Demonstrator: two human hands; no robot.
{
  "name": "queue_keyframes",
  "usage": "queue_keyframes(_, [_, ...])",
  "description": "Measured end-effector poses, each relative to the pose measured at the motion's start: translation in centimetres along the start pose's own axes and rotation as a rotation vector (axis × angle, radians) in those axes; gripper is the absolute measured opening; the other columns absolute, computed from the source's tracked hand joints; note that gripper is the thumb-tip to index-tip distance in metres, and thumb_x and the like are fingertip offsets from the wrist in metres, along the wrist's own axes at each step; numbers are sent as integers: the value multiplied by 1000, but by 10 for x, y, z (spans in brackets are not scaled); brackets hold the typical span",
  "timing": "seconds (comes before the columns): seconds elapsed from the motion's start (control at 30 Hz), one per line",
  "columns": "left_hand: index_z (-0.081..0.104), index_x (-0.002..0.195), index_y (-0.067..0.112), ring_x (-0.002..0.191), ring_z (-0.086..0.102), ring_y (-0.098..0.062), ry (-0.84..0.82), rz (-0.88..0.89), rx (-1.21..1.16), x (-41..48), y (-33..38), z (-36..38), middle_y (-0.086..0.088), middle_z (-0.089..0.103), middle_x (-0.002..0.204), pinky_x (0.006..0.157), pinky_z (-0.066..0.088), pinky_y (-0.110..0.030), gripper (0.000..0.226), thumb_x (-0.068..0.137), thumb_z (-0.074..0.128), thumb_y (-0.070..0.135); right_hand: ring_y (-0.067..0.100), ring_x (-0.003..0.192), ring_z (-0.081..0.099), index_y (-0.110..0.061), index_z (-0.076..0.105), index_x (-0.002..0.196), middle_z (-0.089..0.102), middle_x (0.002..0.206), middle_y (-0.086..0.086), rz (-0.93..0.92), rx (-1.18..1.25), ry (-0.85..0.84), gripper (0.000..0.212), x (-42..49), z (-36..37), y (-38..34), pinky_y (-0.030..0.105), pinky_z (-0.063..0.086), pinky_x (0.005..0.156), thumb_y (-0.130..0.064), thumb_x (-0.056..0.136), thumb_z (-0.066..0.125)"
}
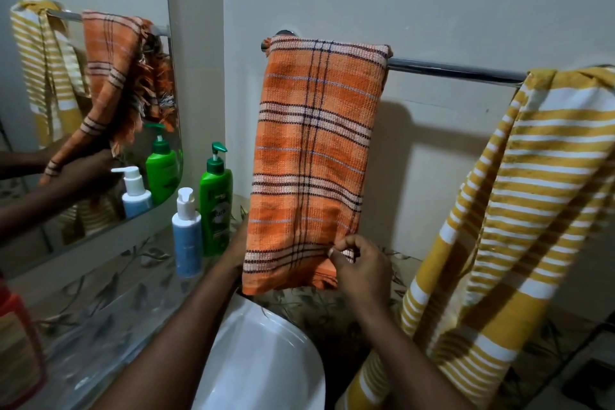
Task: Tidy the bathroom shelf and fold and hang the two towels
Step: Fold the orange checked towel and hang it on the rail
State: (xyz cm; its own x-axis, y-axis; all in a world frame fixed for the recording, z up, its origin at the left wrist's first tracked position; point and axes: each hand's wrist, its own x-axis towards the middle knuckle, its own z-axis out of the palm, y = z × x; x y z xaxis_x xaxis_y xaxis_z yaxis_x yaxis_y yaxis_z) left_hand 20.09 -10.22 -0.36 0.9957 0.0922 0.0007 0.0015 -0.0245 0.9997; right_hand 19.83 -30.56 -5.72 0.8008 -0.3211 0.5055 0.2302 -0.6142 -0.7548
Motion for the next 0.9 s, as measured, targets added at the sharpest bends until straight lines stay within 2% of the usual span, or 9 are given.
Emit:
queue_keyframes(0.13, [58,71,13,55,62,5,7,167,28,2,8,-2,15,68,55,57,52,-12,34,100,55,-6,7,77,63,-28,64,76,68,81,-14,-19,-2,21,24,0,-8,10,38,56,73,-22,80,87])
queue_keyframes(0.27, [52,68,13,44,58,6,10,155,123,5,9,0,10,61,44,52,48,-21,39,103,49,-4,10,90,65,-29,67,90,65,99,-13,-143,34,7,23,-7,-18,17,44,58,82,-23,80,87])
queue_keyframes(0.33, [47,67,14,42,56,3,8,92,142,5,11,2,2,54,43,49,46,-20,42,105,45,-2,19,113,61,-23,68,114,58,123,-4,-244,-42,43,44,-21,-20,16,43,54,100,-39,77,86])
queue_keyframes(0.4, [48,69,12,56,59,-8,8,94,114,2,8,2,-1,54,63,48,47,-11,39,107,46,3,29,131,52,-18,61,131,50,141,7,-331,-222,54,76,-37,-18,15,45,44,113,-63,71,78])
queue_keyframes(0.5, [52,74,11,65,58,-16,-10,46,115,-2,1,3,-4,55,73,59,51,-21,35,108,47,10,36,136,47,-15,58,135,49,148,13,-440,-382,62,92,-48,-11,2,53,35,117,-73,66,75])
queue_keyframes(0.6, [50,72,11,69,51,-22,-15,-12,190,-4,0,5,-6,52,71,60,48,-25,37,109,46,8,36,129,50,-16,62,126,54,143,10,-474,-340,85,71,-40,-5,-18,53,42,109,-49,64,75])
queue_keyframes(0.67, [56,73,12,69,58,-18,-37,132,191,-5,3,6,-1,60,68,63,51,-29,33,104,53,3,37,117,54,-14,67,114,60,131,10,-474,-310,100,54,-32,-2,-22,52,48,99,-29,61,67])
queue_keyframes(0.77, [72,83,22,75,73,-5,-53,322,103,-15,11,7,10,77,75,71,60,-24,19,92,72,5,37,97,56,-11,68,101,65,111,11,-501,-382,107,45,-24,-5,-12,49,50,83,-22,59,57])
queue_keyframes(0.9, [80,91,26,86,78,-14,-5,342,67,-15,8,1,4,81,91,79,62,-33,13,87,80,14,35,78,54,-14,62,88,60,83,7,-487,-311,182,30,-17,-17,-3,43,44,69,-16,58,59])
